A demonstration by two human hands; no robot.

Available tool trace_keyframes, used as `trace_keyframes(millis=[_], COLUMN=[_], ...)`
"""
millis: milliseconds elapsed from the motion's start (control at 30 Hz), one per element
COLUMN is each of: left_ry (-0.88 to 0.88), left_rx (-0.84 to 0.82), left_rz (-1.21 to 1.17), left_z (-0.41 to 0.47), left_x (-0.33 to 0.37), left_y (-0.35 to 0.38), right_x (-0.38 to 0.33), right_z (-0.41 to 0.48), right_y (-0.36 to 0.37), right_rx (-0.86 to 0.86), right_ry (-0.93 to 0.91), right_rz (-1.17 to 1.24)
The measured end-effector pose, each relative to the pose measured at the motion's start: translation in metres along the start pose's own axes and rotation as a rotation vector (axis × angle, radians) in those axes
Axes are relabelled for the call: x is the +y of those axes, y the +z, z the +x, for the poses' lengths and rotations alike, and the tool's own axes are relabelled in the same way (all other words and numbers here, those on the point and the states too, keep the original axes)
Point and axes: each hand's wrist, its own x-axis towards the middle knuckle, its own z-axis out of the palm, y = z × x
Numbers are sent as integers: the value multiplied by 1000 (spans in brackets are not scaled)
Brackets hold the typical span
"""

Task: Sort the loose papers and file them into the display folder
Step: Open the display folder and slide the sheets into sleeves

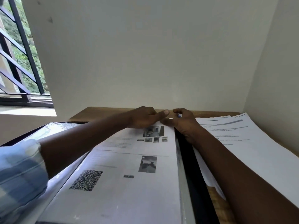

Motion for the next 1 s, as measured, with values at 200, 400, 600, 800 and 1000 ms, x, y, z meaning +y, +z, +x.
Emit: trace_keyframes(millis=[200, 400, 600, 800, 1000], left_ry=[151, 144, 127, 31, -30], left_rx=[97, 223, 270, 279, 255], left_rz=[68, 71, 54, 174, 354], left_z=[-27, -49, -54, -80, -113], left_x=[-4, -2, 4, 26, 66], left_y=[11, 2, 7, 12, 7], right_x=[-5, -9, -12, -30, -49], right_z=[-9, -11, -11, -20, -42], right_y=[-1, 4, 9, -3, -6], right_rx=[-11, -4, 57, -252, -539], right_ry=[14, -10, 8, 249, 342], right_rz=[-72, -138, -128, -24, 164])
